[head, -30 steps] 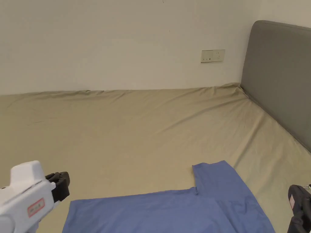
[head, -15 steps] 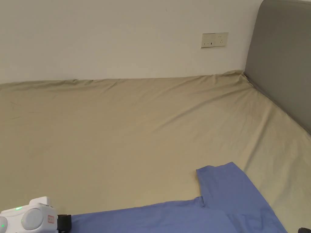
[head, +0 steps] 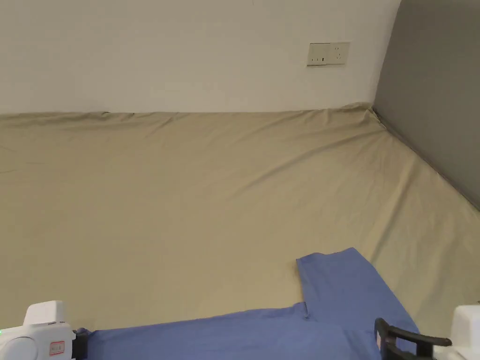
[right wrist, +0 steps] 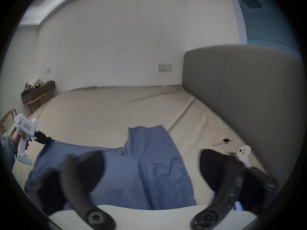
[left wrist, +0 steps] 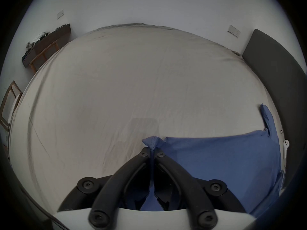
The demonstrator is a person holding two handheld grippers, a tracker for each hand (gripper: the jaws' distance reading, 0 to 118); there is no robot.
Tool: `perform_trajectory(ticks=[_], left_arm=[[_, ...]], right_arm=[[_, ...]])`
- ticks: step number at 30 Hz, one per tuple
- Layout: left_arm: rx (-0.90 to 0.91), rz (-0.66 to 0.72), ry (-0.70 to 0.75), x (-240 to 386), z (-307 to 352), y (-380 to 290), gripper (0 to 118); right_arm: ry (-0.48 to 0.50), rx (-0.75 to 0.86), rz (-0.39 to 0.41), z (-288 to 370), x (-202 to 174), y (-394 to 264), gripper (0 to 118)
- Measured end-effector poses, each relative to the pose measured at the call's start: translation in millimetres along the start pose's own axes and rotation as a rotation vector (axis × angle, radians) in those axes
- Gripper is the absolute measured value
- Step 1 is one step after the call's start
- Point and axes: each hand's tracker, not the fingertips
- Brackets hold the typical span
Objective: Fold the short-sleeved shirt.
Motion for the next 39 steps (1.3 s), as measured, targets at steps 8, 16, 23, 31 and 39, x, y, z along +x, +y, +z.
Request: perform_trajectory(ticks=[8, 16, 23, 31, 39], left_arm=[[0.031, -0.05, -0.004, 6, 17, -7, 2], [0.03, -0.067, 0.009, 8, 13, -3, 2], [0.064, -0.023, 0.022, 0, 41, -9, 2], [0.152, 0.006, -0.005, -31, 138, -59, 2], [0.075, -0.052, 0.01, -46, 202, -188, 2]], right_arm=[[-0.107, -0.406, -0.003, -153, 44, -4, 103], [-0.105, -0.501, -0.059, -170, 51, -11, 35], [-0.066, -0.379, 0.017, -127, 44, 14, 7], [0.002, -0.235, 0.044, 13, 61, 19, 7], [-0.023, -0.284, 0.049, 123, 69, -76, 7]])
